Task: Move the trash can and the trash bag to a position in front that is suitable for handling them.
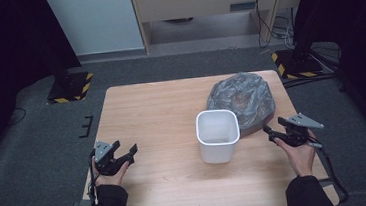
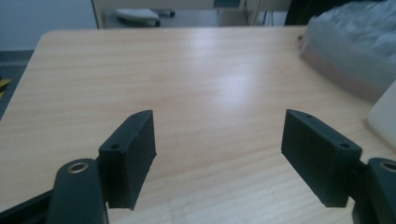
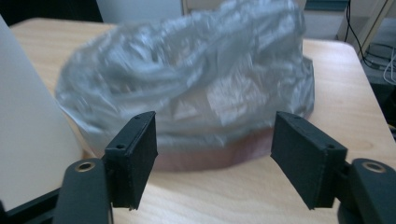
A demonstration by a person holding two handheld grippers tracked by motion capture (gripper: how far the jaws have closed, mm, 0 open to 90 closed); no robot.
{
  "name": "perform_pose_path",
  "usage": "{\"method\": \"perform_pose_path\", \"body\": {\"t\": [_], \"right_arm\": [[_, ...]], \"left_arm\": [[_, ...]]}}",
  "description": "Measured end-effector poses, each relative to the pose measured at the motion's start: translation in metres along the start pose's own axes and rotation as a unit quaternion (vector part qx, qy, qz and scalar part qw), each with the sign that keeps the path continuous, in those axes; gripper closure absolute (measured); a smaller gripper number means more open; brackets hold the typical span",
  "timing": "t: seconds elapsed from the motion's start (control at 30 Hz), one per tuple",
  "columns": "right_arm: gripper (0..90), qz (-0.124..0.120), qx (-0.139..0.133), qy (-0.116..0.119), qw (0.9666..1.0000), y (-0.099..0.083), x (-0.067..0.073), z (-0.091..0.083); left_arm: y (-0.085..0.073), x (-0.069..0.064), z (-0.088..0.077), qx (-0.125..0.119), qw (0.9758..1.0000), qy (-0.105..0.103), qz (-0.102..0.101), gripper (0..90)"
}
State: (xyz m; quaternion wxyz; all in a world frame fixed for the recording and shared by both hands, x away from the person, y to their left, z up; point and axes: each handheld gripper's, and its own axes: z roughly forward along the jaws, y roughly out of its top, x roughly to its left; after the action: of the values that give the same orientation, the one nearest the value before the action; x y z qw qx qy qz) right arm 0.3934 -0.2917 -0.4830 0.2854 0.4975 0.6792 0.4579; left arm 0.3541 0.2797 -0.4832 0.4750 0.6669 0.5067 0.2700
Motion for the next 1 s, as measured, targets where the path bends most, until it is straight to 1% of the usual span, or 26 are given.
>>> {"method": "perform_pose_path", "body": {"t": [0.03, 0.07, 0.1, 0.13, 0.17, 0.2, 0.23, 0.3, 0.33, 0.37, 0.4, 0.43, 0.5, 0.53, 0.57, 0.6, 0.63, 0.7, 0.73, 0.77, 0.83, 0.87, 0.9, 0.93, 0.97, 1.0], "right_arm": [[32.0, 0.0, 0.0, 0.0, 1.0, 0.0, 0.0, 0.0], [32.2, 0.001, -0.008, 0.003, 1.0, 0.005, 0.003, -0.001], [32.2, 0.001, -0.008, 0.003, 1.0, 0.005, 0.003, -0.001], [32.7, -0.002, -0.014, 0.005, 0.9999, 0.009, 0.007, -0.001], [32.7, -0.002, -0.014, 0.005, 0.9999, 0.009, 0.007, -0.001], [33.6, -0.004, -0.011, 0.003, 0.9999, 0.011, 0.011, -0.001], [33.6, -0.004, -0.011, 0.003, 0.9999, 0.011, 0.011, -0.001], [33.7, -0.01, -0.01, 0.003, 0.9999, 0.012, 0.014, 0.001], [34.7, -0.014, -0.012, 0.004, 0.9998, 0.013, 0.018, 0.003], [34.7, -0.014, -0.012, 0.004, 0.9998, 0.013, 0.018, 0.003], [35.5, -0.02, -0.014, 0.003, 0.9997, 0.014, 0.021, 0.004], [35.5, -0.02, -0.014, 0.003, 0.9997, 0.014, 0.021, 0.004], [37.6, -0.024, -0.02, 0.004, 0.9995, 0.016, 0.025, 0.004], [40.0, -0.024, -0.025, 0.006, 0.9994, 0.018, 0.029, 0.004], [40.0, -0.024, -0.025, 0.006, 0.9994, 0.018, 0.029, 0.004], [41.7, -0.026, -0.028, 0.01, 0.9992, 0.02, 0.033, 0.003], [41.7, -0.026, -0.028, 0.01, 0.9992, 0.02, 0.033, 0.003], [42.3, -0.026, -0.033, 0.017, 0.999, 0.023, 0.038, 0.004], [43.8, -0.028, -0.034, 0.021, 0.9988, 0.025, 0.043, 0.004], [43.8, -0.028, -0.034, 0.021, 0.9988, 0.025, 0.043, 0.004], [45.6, -0.031, -0.033, 0.027, 0.9986, 0.027, 0.048, 0.005], [47.3, -0.036, -0.032, 0.03, 0.9984, 0.028, 0.053, 0.007], [47.3, -0.036, -0.032, 0.03, 0.9984, 0.028, 0.053, 0.007], [49.2, -0.041, -0.029, 0.035, 0.9981, 0.029, 0.059, 0.009], [49.5, -0.043, -0.03, 0.038, 0.9979, 0.029, 0.062, 0.01], [49.5, -0.043, -0.03, 0.038, 0.9979, 0.029, 0.062, 0.01]], "left_arm": [[0.004, -0.003, 0.001, -0.008, 1.0, -0.005, -0.001, 26.3], [0.012, -0.008, 0.003, -0.019, 0.9998, -0.011, 0.0, 27.2], [0.012, -0.008, 0.003, -0.019, 0.9998, -0.011, 0.0, 28.2], [0.02, -0.014, 0.005, -0.031, 0.9994, -0.016, 0.0, 29.7], [0.02, -0.014, 0.005, -0.031, 0.9994, -0.016, 0.0, 30.3], [0.023, -0.018, 0.007, -0.036, 0.9992, -0.018, -0.002, 31.0], [0.027, -0.021, 0.009, -0.042, 0.9989, -0.02, -0.002, 31.0], [0.033, -0.029, 0.013, -0.051, 0.9985, -0.023, 0.001, 32.9], [0.039, -0.038, 0.018, -0.061, 0.9977, -0.03, 0.002, 34.1], [0.039, -0.038, 0.018, -0.061, 0.9977, -0.03, 0.002, 35.0], [0.041, -0.043, 0.021, -0.064, 0.9974, -0.034, 0.004, 35.9], [0.042, -0.049, 0.024, -0.065, 0.9971, -0.037, 0.007, 35.9], [0.045, -0.06, 0.029, -0.065, 0.9968, -0.043, 0.016, 37.5], [0.046, -0.072, 0.036, -0.064, 0.9964, -0.052, 0.02, 38.9], [0.046, -0.072, 0.036, -0.064, 0.9964, -0.052, 0.02, 39.6], [0.047, -0.078, 0.039, -0.063, 0.9962, -0.056, 0.023, 40.8], [0.047, -0.084, 0.042, -0.062, 0.9959, -0.06, 0.026, 40.8], [0.049, -0.095, 0.048, -0.055, 0.9957, -0.068, 0.03, 44.7], [0.05, -0.106, 0.053, -0.046, 0.9953, -0.077, 0.036, 46.2], [0.05, -0.106, 0.053, -0.046, 0.9953, -0.077, 0.036, 47.8], [0.05, -0.116, 0.058, -0.048, 0.9947, -0.082, 0.041, 49.1], [0.049, -0.121, 0.06, -0.048, 0.9943, -0.084, 0.045, 51.1], [0.049, -0.125, 0.063, -0.046, 0.9941, -0.086, 0.048, 51.1], [0.047, -0.133, 0.068, -0.043, 0.9937, -0.089, 0.053, 53.2], [0.047, -0.133, 0.068, -0.043, 0.9937, -0.089, 0.053, 53.5], [0.046, -0.137, 0.07, -0.042, 0.9935, -0.092, 0.053, 53.5]]}}
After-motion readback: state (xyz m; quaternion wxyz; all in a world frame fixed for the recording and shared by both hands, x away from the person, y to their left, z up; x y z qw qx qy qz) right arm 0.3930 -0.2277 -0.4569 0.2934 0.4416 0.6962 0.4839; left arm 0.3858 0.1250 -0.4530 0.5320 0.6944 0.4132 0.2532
